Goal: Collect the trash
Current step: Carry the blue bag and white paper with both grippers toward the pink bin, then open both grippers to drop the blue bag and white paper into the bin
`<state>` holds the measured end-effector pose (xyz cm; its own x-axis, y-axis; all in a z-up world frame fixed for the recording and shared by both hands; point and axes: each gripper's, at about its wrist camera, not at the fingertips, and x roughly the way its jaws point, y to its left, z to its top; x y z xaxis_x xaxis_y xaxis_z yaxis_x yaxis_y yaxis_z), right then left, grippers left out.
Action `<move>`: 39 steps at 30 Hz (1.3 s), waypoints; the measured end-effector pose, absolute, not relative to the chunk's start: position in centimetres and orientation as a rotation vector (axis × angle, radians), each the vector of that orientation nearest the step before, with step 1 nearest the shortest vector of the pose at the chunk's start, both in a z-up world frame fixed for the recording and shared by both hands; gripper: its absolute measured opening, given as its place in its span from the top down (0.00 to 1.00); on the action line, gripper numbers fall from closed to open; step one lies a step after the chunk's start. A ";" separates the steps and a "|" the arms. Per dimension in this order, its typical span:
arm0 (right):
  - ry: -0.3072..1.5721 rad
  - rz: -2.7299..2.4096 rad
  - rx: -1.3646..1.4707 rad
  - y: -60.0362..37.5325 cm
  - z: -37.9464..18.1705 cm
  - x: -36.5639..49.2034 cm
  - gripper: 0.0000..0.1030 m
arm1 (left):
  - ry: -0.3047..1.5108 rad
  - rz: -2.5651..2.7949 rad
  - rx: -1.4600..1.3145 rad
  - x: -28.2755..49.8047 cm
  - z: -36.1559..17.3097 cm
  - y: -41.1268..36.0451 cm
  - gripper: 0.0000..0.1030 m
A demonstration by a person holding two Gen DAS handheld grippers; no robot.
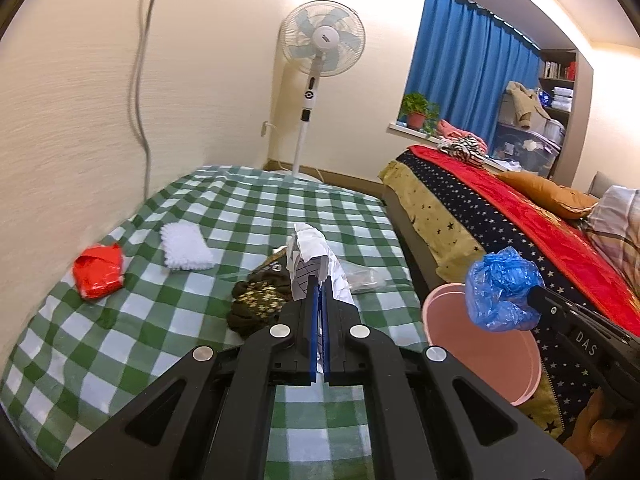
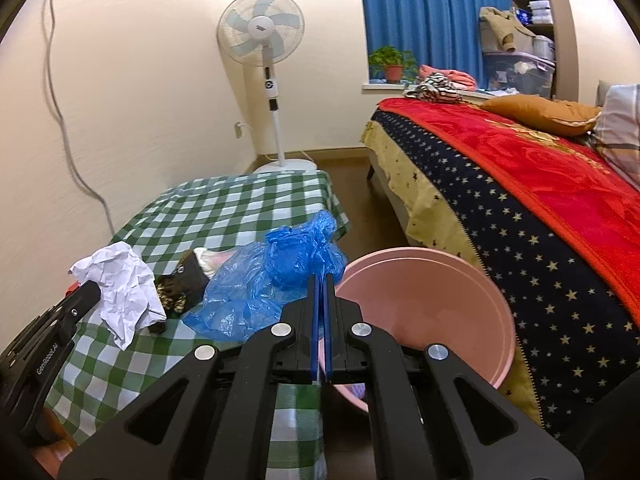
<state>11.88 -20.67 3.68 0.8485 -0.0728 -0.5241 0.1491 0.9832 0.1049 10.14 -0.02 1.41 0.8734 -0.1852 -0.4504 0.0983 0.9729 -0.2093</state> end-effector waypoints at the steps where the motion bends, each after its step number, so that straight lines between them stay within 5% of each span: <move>1: 0.545 -0.132 0.147 -21.1 3.7 11.9 0.98 | 0.489 -0.157 -0.183 10.2 1.4 -0.3 0.99; 34: 0.609 -0.488 0.280 -31.4 1.3 13.1 0.98 | 0.579 -0.573 -0.125 15.4 -1.8 -13.5 0.99; 37: 0.614 -0.510 0.308 -32.1 1.1 13.2 0.94 | 0.601 -0.605 -0.125 15.7 -2.4 -14.4 0.96; 39: 0.619 -0.520 0.322 -32.3 0.9 13.4 0.74 | 0.646 -0.627 -0.111 16.0 -3.2 -15.0 0.77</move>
